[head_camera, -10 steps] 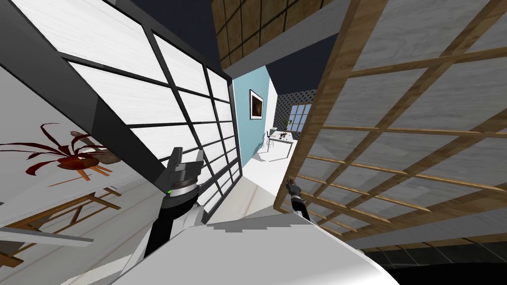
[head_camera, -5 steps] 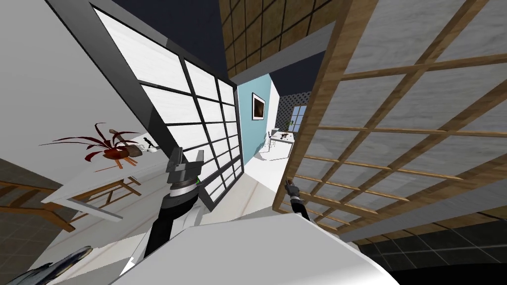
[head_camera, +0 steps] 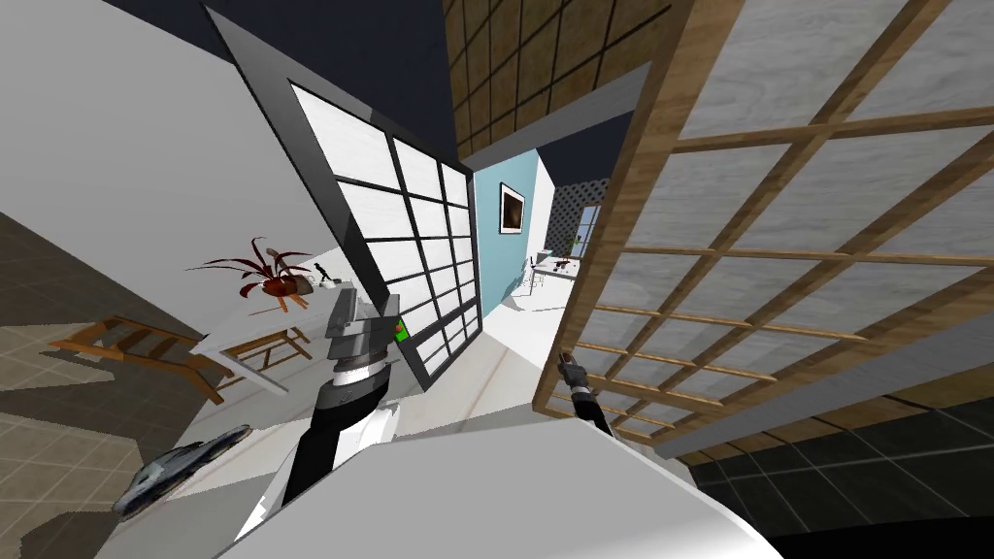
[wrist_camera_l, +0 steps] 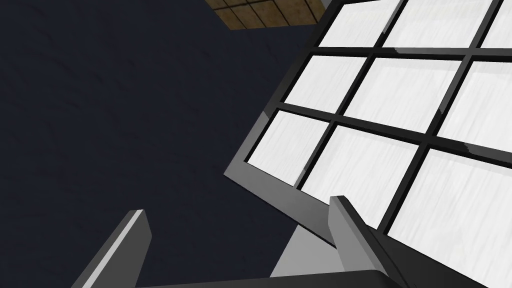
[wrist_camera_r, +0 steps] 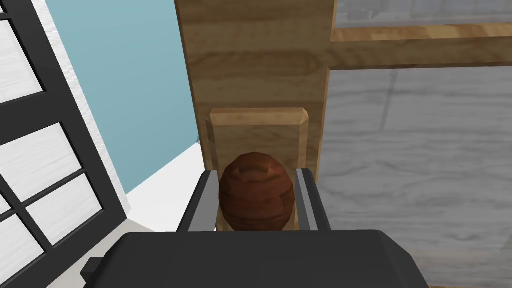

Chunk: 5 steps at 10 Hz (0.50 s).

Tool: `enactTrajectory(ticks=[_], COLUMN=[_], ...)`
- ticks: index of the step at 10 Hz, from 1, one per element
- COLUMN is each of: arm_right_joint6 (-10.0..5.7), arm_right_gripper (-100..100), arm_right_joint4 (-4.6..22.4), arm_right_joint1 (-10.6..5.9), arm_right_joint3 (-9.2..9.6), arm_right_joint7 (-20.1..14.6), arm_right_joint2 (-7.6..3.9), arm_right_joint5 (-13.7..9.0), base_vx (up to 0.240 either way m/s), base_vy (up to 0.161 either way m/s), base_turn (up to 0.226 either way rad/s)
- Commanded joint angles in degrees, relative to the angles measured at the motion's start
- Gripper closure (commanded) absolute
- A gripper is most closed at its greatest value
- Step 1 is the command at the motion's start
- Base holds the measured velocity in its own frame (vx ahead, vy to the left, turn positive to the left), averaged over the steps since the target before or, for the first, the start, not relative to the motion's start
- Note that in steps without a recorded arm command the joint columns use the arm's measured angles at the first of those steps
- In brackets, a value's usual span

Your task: Pull the door open

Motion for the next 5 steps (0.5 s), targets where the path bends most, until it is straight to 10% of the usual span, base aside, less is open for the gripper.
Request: enactTrajectory(ticks=[1, 5], arm_right_joint6=[-0.45, -1.75], arm_right_gripper=[100, 100], arm_right_joint4=[-0.6, -0.6], arm_right_joint1=[0.76, 1.71], arm_right_joint3=[0.95, 3.02], arm_right_joint7=[-1.1, -3.3], arm_right_joint2=[-0.47, -1.72], arm_right_joint5=[0.7, 2.0], base_vx=[-0.251, -0.186], base_vy=[-0.018, -0.018], base_turn=[0.096, 0.072])
